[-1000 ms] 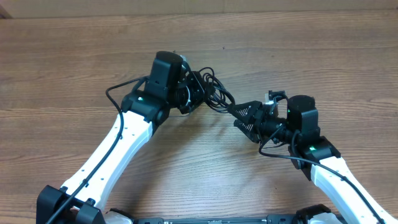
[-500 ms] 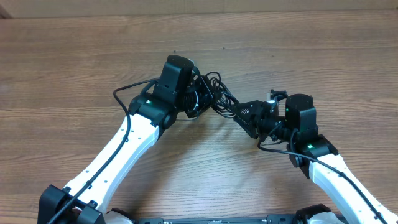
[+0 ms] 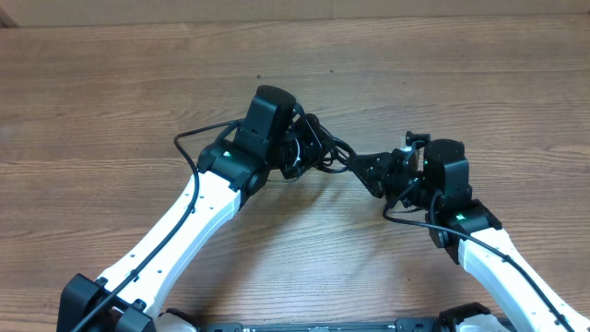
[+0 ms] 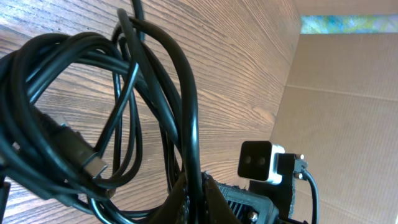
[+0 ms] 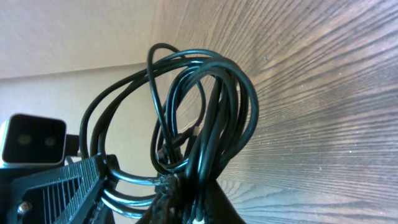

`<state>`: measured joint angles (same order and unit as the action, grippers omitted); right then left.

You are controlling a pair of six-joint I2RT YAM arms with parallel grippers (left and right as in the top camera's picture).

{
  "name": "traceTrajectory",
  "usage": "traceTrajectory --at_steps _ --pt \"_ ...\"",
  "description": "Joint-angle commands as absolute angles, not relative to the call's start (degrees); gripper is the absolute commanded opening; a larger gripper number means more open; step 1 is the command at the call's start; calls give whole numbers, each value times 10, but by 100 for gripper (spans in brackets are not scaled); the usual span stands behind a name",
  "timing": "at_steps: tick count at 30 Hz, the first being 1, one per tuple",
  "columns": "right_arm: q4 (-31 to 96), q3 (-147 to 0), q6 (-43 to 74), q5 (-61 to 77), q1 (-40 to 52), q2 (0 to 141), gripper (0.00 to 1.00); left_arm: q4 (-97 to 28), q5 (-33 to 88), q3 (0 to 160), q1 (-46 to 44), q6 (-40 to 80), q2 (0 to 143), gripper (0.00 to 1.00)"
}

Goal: Untangle cables
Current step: 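Grasp a hanging cable strand with the right gripper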

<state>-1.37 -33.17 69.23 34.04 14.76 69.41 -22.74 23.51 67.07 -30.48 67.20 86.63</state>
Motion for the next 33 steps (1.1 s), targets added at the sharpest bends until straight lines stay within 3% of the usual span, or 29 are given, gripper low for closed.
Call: traceTrajectory --at_steps 1,7,11,17,31,33 --pt "-7 -345 689 333 151 696 4 -227 249 688 -315 679 849 4" --pt "9 -345 612 366 151 696 4 -249 196 688 -308 677 849 4" --pt "20 -345 482 399 151 696 4 -262 174 688 -294 677 849 4" --pt "78 -345 375 413 151 696 4 -273 174 688 -270 677 849 4" --pt "143 -345 367 330 151 696 4 -314 174 688 -251 666 849 4" --pt "140 -345 375 331 151 696 25 -315 174 688 -251 662 849 4"
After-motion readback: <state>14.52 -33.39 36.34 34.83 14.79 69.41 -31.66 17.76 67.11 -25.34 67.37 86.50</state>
